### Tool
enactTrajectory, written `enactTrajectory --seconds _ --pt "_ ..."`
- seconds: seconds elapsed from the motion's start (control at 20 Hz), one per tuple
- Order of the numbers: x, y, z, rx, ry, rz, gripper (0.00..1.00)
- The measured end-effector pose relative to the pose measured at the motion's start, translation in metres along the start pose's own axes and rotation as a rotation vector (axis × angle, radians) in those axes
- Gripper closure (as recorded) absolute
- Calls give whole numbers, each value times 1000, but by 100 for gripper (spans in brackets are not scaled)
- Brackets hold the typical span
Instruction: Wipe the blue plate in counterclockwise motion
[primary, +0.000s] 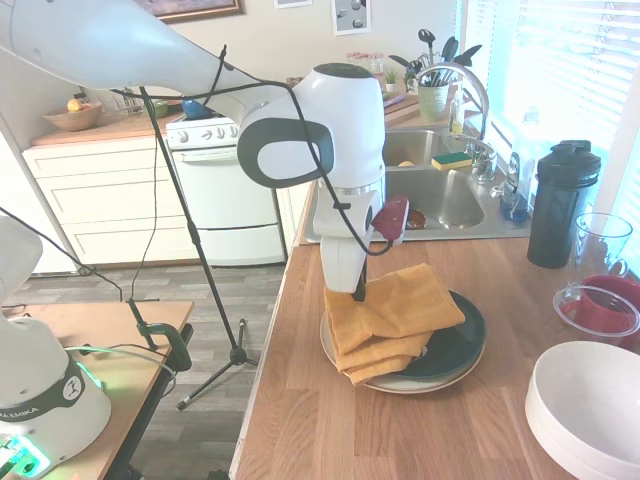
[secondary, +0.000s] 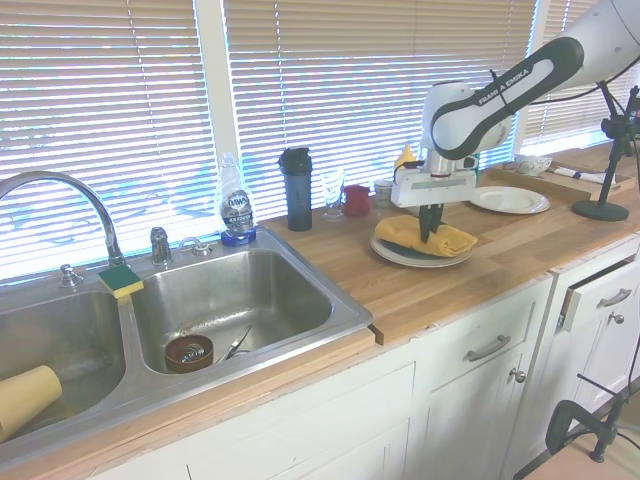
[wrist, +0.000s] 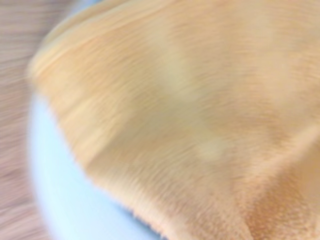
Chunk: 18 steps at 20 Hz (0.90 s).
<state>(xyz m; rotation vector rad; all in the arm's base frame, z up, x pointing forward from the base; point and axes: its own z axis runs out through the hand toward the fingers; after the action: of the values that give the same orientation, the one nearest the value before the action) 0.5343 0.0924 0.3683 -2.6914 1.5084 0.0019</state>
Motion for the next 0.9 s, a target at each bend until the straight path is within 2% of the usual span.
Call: enactTrajectory --seconds 0.2,0.35,0.7,0.9 --pt "40 13 6 -3 -34 51 100" --pt "65 7 9 -16 -53 79 100" --pt "89 -42 -2 -39 -77 86 100" --pt "66 -75 -9 -52 -69 58 100"
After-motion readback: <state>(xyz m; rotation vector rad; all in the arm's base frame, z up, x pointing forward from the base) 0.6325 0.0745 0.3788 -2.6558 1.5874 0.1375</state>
